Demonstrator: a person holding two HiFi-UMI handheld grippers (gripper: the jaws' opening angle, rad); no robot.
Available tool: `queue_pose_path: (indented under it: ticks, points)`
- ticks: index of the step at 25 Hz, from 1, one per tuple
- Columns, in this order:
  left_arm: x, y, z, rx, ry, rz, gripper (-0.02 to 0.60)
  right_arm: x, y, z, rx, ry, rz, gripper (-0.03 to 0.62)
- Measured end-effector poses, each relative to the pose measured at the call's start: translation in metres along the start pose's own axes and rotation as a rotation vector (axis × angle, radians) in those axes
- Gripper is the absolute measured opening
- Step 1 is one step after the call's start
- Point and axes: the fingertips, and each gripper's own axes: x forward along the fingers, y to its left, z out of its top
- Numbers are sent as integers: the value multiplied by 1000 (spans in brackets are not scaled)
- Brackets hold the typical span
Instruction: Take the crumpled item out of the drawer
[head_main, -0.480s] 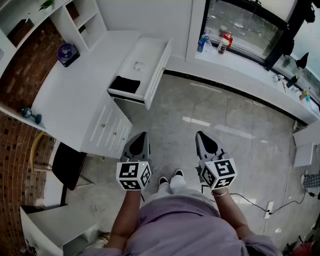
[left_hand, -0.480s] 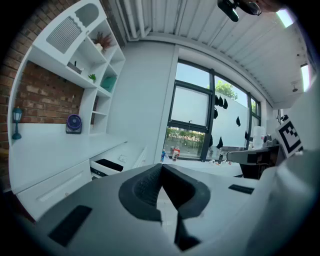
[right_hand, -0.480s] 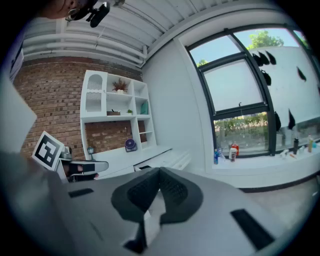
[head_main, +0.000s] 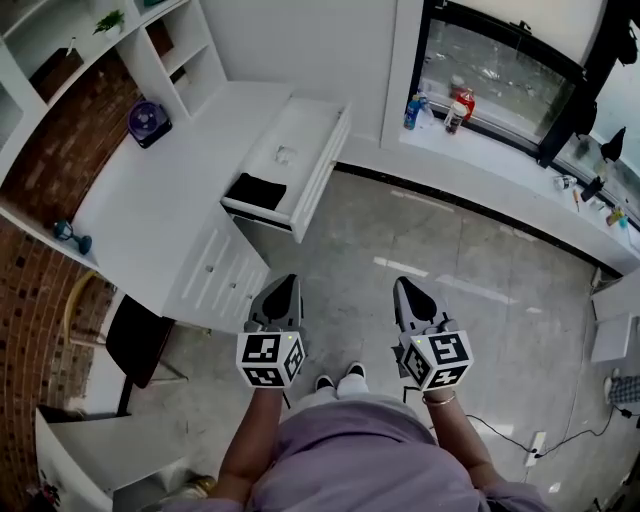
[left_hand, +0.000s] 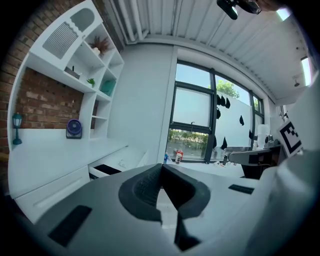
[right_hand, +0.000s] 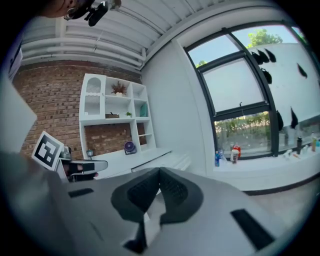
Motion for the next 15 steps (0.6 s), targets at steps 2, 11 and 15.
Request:
queue_pose_path:
  ticks: [2, 11, 15]
  points:
    - [3, 0, 3, 2, -8, 14, 0, 3, -4, 3, 0, -6, 9, 4]
    - [14, 4, 16, 4, -35, 67, 67, 12, -19, 12, -2, -16, 47, 3]
    - [19, 11, 20, 2, -33, 89, 97, 17, -25, 14, 11, -12, 49, 4]
